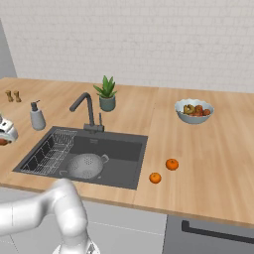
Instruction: Put the colander in the sink, put the orange, tangerine, orange in the colander, and turn on the sink faucet and pour water over the colander.
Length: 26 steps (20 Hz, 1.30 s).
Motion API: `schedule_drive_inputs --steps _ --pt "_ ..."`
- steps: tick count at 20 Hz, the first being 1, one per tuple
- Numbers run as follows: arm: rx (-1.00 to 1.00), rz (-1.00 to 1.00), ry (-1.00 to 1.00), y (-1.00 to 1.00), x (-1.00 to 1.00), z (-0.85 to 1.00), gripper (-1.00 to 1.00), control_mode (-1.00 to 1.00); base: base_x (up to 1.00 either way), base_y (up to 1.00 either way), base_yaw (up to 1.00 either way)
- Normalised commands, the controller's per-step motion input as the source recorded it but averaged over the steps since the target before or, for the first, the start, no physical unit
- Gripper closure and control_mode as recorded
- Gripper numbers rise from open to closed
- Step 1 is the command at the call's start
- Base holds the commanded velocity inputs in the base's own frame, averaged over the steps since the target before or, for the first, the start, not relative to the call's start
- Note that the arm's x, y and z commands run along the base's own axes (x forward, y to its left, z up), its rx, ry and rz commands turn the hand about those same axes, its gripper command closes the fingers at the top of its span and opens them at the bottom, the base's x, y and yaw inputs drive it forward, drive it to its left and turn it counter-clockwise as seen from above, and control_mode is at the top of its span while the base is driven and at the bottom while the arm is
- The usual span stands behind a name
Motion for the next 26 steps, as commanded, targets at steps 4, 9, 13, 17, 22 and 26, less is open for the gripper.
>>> schedule_drive_inputs --steps 4,9,13,17,22,26 --pt "0.00 -0.08 0.13 -1.00 -0.01 0.61 1.00 -1.00 0.00 0.00 0.00" --pt "-0.04 -0.01 0.09 -1.00 -0.04 0.30 1.00 -1.00 0.00 0.00 0.00" --pt "-0.08 0.00 0.00 -0.99 -0.13 0.08 1.00 -1.00 0.00 0.00 0.00" --pt "-0.04 0.01 -0.02 -0.97 -0.18 -0.01 1.00 -1.00 0.00 0.00 0.00" --pt "0.05 0.09 -0.14 -0.95 -0.09 -0.06 1.00 -1.00 0.00 0.00 0.00" --pt "0.11 0.16 -0.01 -1.00 0.00 -0.28 1.00 -1.00 0.00 0.00 0.00"
